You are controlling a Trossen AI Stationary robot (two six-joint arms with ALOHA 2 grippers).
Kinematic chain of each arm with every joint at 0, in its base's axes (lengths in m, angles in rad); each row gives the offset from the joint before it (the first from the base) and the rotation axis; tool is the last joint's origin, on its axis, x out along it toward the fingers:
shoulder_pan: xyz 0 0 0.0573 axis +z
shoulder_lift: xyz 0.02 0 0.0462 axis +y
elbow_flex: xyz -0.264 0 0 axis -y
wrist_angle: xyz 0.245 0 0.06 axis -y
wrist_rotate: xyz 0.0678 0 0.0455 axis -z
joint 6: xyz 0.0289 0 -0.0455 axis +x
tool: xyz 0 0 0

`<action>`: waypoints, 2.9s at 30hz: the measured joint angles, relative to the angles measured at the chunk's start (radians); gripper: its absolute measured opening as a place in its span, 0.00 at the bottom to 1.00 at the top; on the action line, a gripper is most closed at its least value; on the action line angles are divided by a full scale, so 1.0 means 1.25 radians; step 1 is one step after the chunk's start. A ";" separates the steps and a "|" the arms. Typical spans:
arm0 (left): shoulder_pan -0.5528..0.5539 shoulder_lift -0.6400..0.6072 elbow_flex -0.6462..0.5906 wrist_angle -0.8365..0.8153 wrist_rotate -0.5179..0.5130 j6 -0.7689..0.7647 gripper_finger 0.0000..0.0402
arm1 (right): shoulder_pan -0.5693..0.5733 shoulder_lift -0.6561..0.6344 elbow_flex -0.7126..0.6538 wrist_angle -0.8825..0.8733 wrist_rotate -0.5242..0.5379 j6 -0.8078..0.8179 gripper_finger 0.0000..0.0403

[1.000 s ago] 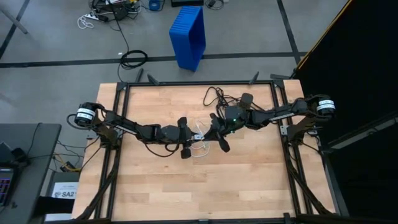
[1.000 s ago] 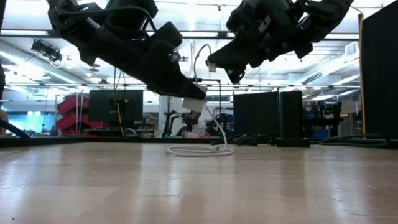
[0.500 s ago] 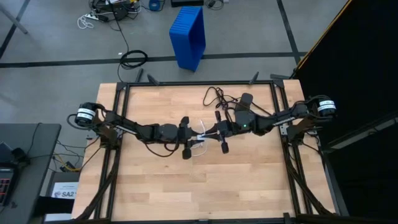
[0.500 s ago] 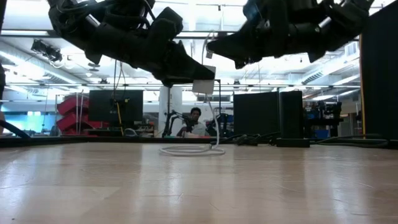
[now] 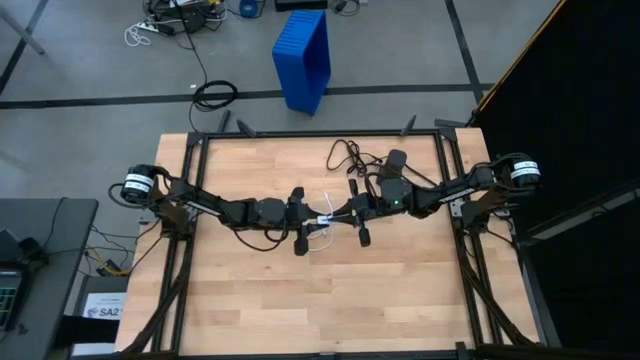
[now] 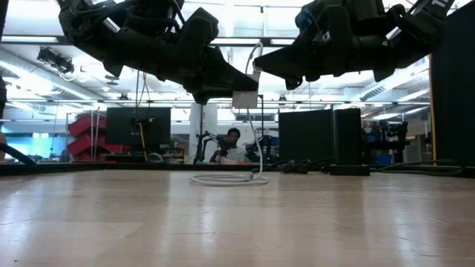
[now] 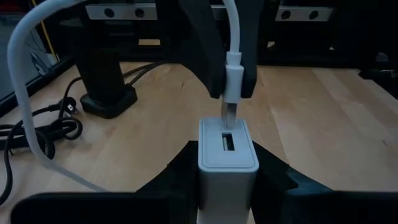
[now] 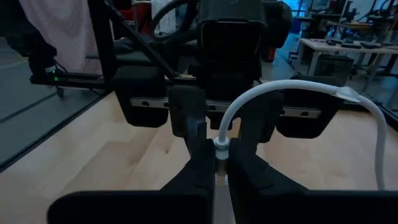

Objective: Insert USB
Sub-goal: Insert the white charger cable into the white charger adapter

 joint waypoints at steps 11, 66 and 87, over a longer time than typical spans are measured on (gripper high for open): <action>0.000 0.000 0.000 0.002 0.000 0.000 0.19 | 0.010 0.001 0.007 0.007 0.016 0.016 0.00; 0.000 0.000 0.000 -0.094 0.015 -0.021 0.19 | 0.029 0.037 0.111 -0.254 0.063 -0.068 0.00; 0.000 -0.001 0.001 -0.127 0.018 -0.043 0.19 | 0.030 0.037 0.295 -0.628 0.059 -0.092 0.00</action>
